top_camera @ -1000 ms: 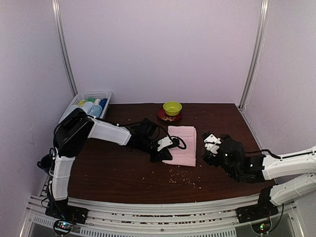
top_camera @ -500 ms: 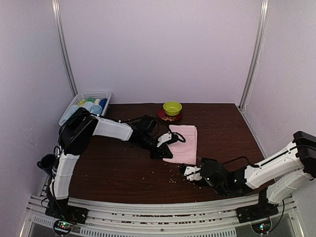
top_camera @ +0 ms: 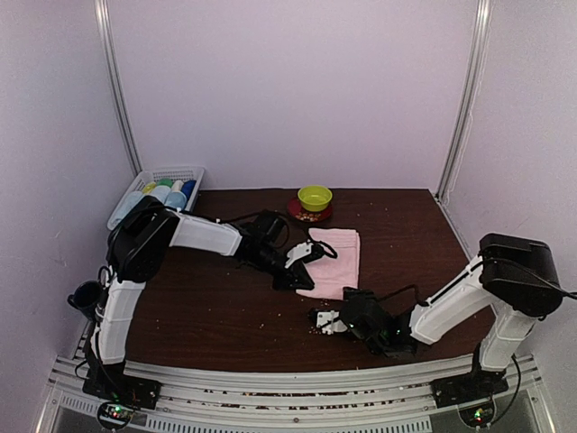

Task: Roll the towels
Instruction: Roll the towel at the center of the board.

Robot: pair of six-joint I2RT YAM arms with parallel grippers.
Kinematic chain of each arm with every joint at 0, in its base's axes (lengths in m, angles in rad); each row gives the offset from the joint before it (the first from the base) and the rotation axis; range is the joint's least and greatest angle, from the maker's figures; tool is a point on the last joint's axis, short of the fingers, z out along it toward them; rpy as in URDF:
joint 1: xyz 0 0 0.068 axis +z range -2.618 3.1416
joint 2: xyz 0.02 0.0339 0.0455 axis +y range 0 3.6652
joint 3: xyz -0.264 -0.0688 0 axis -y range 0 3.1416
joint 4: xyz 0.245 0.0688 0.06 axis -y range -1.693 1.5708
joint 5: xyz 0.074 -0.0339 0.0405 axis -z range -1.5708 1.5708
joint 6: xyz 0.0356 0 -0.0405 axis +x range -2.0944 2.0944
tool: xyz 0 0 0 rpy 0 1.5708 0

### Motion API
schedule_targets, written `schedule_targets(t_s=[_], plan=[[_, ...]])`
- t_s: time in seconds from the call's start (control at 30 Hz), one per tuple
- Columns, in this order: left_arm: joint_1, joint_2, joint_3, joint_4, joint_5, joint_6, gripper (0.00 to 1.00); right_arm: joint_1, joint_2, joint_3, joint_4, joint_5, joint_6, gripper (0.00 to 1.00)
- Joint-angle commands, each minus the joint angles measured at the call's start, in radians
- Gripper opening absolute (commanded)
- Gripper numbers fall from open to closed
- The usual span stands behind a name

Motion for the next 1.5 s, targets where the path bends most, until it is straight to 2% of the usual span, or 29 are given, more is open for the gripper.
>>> schedule_targets(t_s=[0.0,0.17,0.3,0.47,0.57,0.6,0.67,0.7,0.73,0.9,0.93,1.07,1.17,1.3,1.47], plan=[[0.018,0.056,-0.015,-0.112,-0.042,0.004,0.11,-0.038,0.081,0.025,-0.023,-0.011,-0.048,0.64],[0.024,0.056,-0.014,-0.118,-0.033,0.008,0.11,-0.068,0.142,0.054,-0.037,-0.016,-0.068,0.58],[0.027,0.053,-0.017,-0.118,-0.025,0.011,0.11,-0.088,0.188,0.079,-0.050,-0.022,-0.067,0.48],[0.031,0.047,-0.022,-0.121,-0.021,0.014,0.11,-0.111,0.238,0.108,-0.054,-0.019,-0.059,0.42],[0.034,0.046,-0.022,-0.122,-0.015,0.017,0.11,-0.119,0.245,0.123,-0.059,-0.030,-0.047,0.35],[0.034,0.046,-0.022,-0.122,-0.014,0.019,0.11,-0.124,0.247,0.131,-0.072,-0.038,-0.042,0.28],[0.036,0.041,-0.027,-0.121,-0.015,0.021,0.11,-0.128,0.242,0.149,-0.105,-0.048,-0.025,0.07],[0.038,0.036,-0.032,-0.118,-0.018,0.022,0.12,-0.127,0.233,0.156,-0.127,-0.065,-0.012,0.01],[0.041,0.030,-0.037,-0.113,-0.019,0.021,0.13,-0.128,0.218,0.161,-0.148,-0.084,0.002,0.00],[0.053,-0.067,-0.131,-0.012,-0.051,-0.016,0.29,-0.128,0.163,0.204,-0.294,-0.167,0.104,0.00],[0.054,-0.100,-0.165,0.020,-0.073,-0.030,0.39,-0.128,0.151,0.209,-0.316,-0.183,0.121,0.00],[0.054,-0.250,-0.300,0.131,-0.151,-0.075,0.67,-0.127,0.116,0.218,-0.384,-0.233,0.180,0.00],[0.053,-0.369,-0.398,0.196,-0.189,-0.099,0.79,-0.126,0.107,0.240,-0.453,-0.271,0.233,0.00],[0.036,-0.507,-0.556,0.340,-0.228,-0.082,0.90,-0.123,0.112,0.285,-0.541,-0.377,0.323,0.00],[0.029,-0.578,-0.696,0.503,-0.217,-0.009,0.92,-0.124,0.125,0.318,-0.600,-0.486,0.404,0.00]])
